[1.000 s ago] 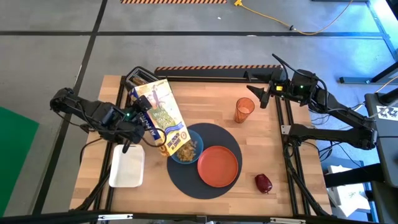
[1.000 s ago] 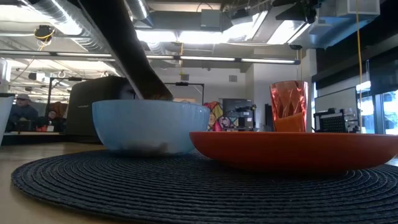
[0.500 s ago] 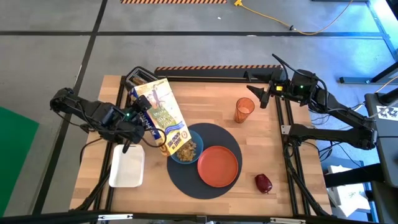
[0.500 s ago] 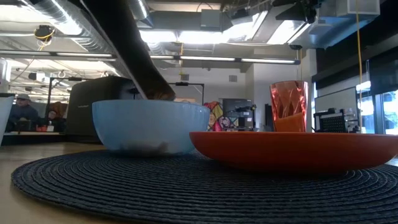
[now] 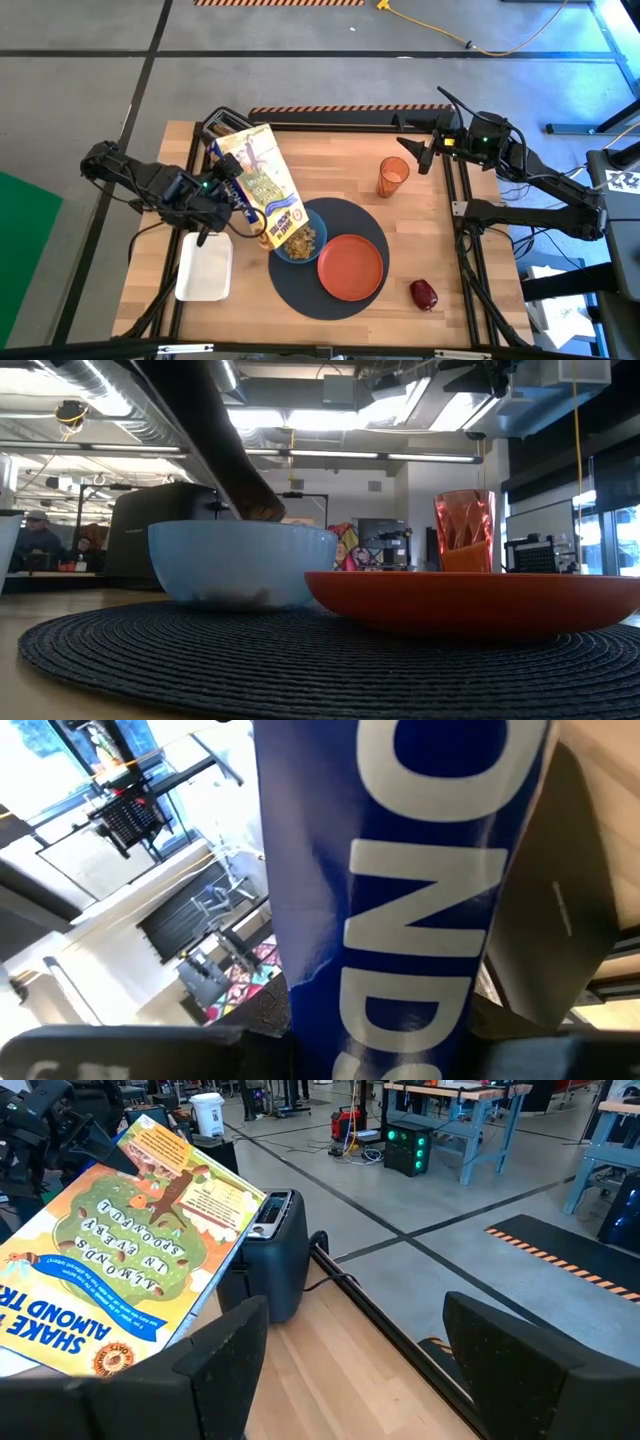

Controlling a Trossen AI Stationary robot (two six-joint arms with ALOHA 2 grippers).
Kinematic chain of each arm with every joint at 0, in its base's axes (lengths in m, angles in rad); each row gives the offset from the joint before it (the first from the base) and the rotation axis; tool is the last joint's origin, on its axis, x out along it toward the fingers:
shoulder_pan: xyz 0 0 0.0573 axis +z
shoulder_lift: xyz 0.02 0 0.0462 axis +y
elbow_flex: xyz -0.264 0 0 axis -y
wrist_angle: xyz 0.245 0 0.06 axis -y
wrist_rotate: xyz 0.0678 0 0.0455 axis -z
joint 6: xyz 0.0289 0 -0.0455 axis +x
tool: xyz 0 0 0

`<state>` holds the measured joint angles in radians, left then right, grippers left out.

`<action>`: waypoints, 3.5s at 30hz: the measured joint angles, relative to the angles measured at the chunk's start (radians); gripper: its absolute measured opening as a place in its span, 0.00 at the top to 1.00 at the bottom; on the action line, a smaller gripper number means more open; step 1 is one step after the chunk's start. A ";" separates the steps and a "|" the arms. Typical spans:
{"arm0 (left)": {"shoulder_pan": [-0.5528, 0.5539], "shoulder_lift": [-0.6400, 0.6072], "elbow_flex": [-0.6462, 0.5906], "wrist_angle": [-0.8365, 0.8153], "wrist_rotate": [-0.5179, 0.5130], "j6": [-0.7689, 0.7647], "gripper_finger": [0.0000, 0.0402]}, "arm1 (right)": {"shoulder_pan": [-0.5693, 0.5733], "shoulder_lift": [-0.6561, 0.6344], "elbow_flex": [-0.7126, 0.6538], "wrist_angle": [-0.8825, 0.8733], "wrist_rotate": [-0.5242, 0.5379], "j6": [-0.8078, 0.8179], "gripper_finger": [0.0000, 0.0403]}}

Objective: Arrange a breakfast setting
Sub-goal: Pour the cereal into the blue bowl

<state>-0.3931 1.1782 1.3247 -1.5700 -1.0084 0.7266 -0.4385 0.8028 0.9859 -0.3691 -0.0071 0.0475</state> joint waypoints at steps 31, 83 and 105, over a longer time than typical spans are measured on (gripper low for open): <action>0.016 0.023 0.000 0.037 -0.029 0.064 0.72 | 0.000 0.000 0.000 -0.018 0.000 -0.008 0.28; 0.024 -0.251 0.000 -0.001 0.101 -0.238 0.72 | 0.000 0.000 0.000 -0.030 0.000 0.000 0.28; 0.024 -0.505 0.001 0.297 0.010 -0.515 0.72 | 0.000 0.066 0.000 0.148 -0.153 -0.030 0.28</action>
<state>-0.3687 0.6734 1.3258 -1.2727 -0.9988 0.2120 -0.4381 0.8690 0.9863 -0.2214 -0.1598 0.0177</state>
